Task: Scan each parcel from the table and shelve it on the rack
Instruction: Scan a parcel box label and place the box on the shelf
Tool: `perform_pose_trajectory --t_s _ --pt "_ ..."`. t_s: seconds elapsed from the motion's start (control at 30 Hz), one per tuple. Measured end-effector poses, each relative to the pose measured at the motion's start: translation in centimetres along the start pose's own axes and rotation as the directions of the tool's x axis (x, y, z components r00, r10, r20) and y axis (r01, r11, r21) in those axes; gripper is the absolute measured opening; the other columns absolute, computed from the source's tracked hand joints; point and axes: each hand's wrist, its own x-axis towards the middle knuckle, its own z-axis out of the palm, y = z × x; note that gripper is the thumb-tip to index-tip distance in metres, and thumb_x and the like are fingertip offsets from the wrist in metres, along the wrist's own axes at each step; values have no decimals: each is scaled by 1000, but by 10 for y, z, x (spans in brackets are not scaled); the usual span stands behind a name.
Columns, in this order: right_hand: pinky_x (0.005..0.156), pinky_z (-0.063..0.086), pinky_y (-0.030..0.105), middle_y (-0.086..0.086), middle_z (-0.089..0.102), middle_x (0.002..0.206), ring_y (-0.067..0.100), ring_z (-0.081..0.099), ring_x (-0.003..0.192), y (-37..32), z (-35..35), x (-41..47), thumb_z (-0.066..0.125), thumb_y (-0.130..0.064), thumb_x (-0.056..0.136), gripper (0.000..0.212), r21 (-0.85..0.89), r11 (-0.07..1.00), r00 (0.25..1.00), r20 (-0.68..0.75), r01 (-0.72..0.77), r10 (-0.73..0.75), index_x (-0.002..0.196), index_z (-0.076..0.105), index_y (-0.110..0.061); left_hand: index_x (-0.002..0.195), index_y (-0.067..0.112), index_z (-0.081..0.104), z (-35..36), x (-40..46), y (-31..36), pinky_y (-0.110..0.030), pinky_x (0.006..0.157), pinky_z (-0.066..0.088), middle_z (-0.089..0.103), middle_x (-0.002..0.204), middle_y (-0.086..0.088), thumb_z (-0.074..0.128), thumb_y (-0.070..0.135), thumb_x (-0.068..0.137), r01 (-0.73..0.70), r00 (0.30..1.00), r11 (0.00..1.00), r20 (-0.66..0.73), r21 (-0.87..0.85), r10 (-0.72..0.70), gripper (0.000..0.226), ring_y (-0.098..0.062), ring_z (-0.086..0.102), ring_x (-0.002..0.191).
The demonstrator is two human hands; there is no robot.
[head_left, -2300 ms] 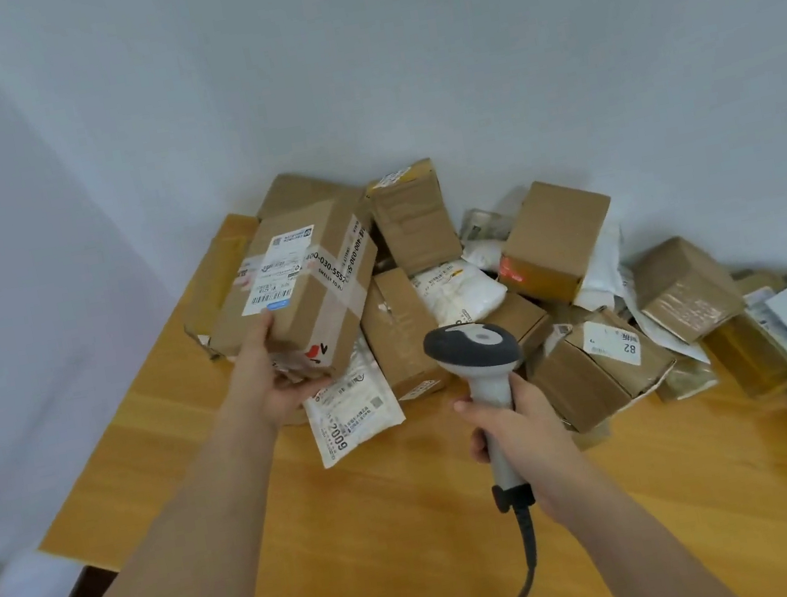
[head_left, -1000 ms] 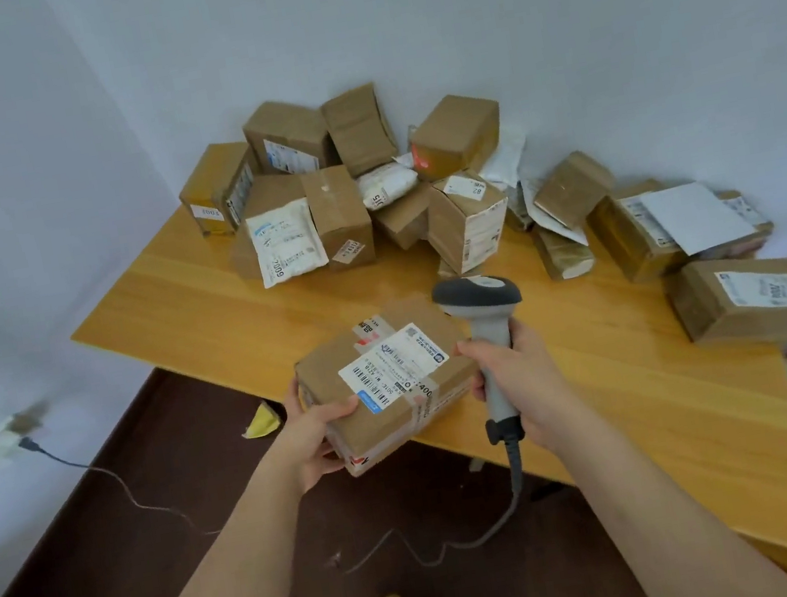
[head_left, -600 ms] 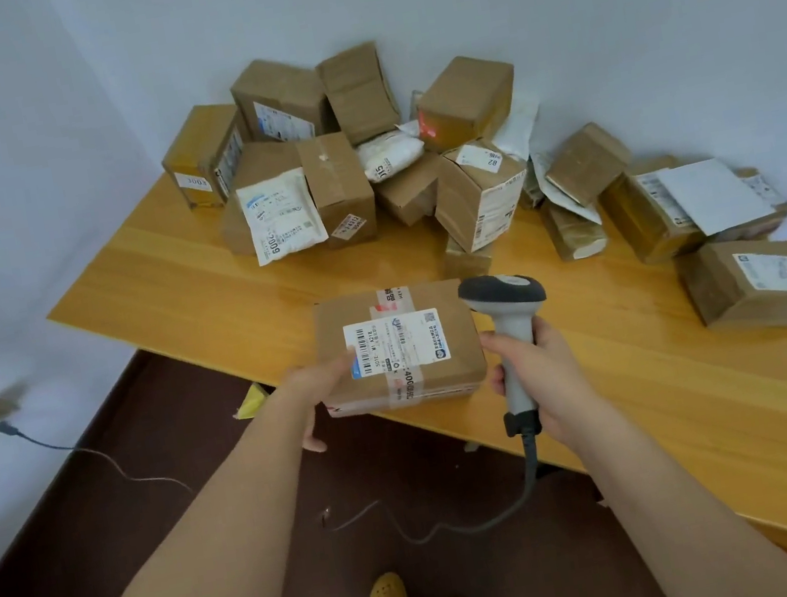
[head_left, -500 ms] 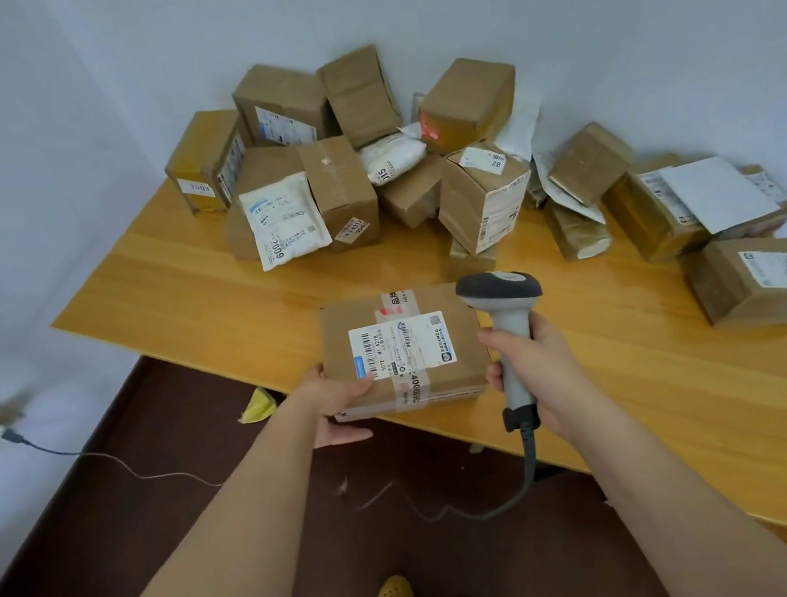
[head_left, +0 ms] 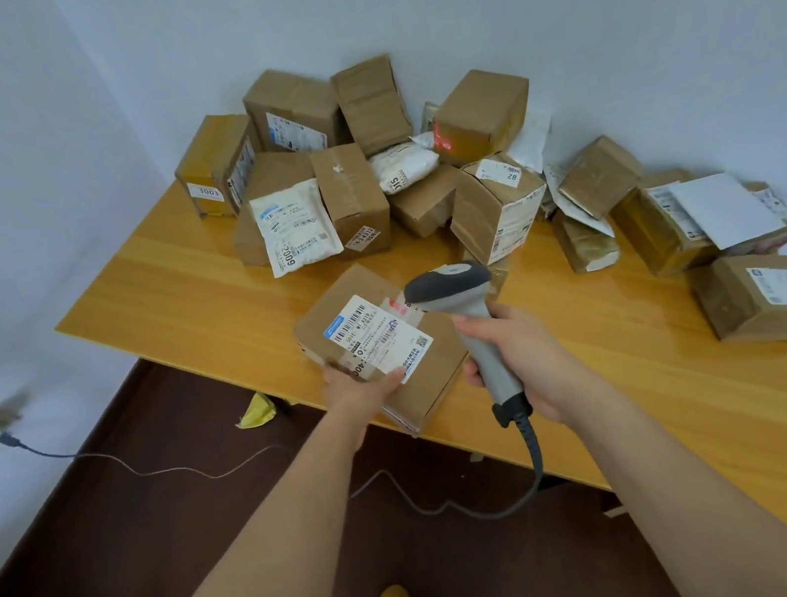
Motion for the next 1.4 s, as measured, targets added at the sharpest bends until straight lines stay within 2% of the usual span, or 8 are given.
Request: perform_pose_trajectory --t_s 0.07,0.17,0.33,0.47,0.77,1.03,1.27,1.4 --pt "61 49 31 1 59 83 14 53 55 -8 3 1 58 -20 98 5 -28 1000 999 45 -3 4 103 60 -18 151 25 16 7 2 -3 -55 105 41 45 142 0 84 20 75 -9 1000 999 16 -36 9 102 -27 44 132" --pt "65 52 31 6 62 96 14 56 61 -19 5 2 60 -25 98 11 -138 990 996 91 24 -12 107 61 -19 150 30 19 9 6 1 -55 101 46 50 139 2 78 10 80 -53 999 997 7 -63 54 94 -25 48 128" --pt "63 54 29 12 58 102 17 56 62 -34 9 -1 61 -27 97 22 -168 985 993 116 37 -17 112 61 -10 150 22 25 9 11 2 -55 99 49 52 140 -3 75 10 83 -149 986 984 -58 95 155 84 -29 50 127" --pt "63 53 31 13 58 100 16 53 57 -41 10 -9 61 -25 97 23 -190 981 993 120 41 -19 111 62 -6 150 11 26 13 2 5 -46 107 42 49 144 -7 72 13 86 -194 969 950 -105 244 225 79 -29 46 133" --pt "58 52 27 12 58 100 14 51 56 -58 2 -28 62 -27 96 25 -201 979 997 77 25 -10 112 62 -8 141 6 39 16 -2 17 -33 99 44 52 141 -9 69 14 89 -124 978 904 -105 409 182 60 -27 48 131" --pt "59 51 29 11 57 96 16 49 57 -71 -4 -41 63 -27 96 25 -226 973 996 79 50 -33 107 63 -5 135 7 45 17 -4 22 -33 93 47 55 136 -9 68 18 90 -111 976 852 -106 512 191 52 -28 54 124" --pt "58 49 30 13 59 99 16 49 55 -81 -8 -48 63 -26 95 24 -216 974 996 80 63 -47 107 63 -5 138 5 43 19 -6 25 -34 96 47 51 140 -11 67 17 91 -110 977 850 -102 514 188 55 -27 51 128" --pt "57 50 29 14 57 99 16 49 55 -82 -11 -48 63 -26 95 27 -199 977 993 106 72 -52 109 62 -2 138 4 43 18 -5 23 -32 95 46 53 139 -11 69 15 90 -93 981 892 -115 442 159 56 -28 52 126"
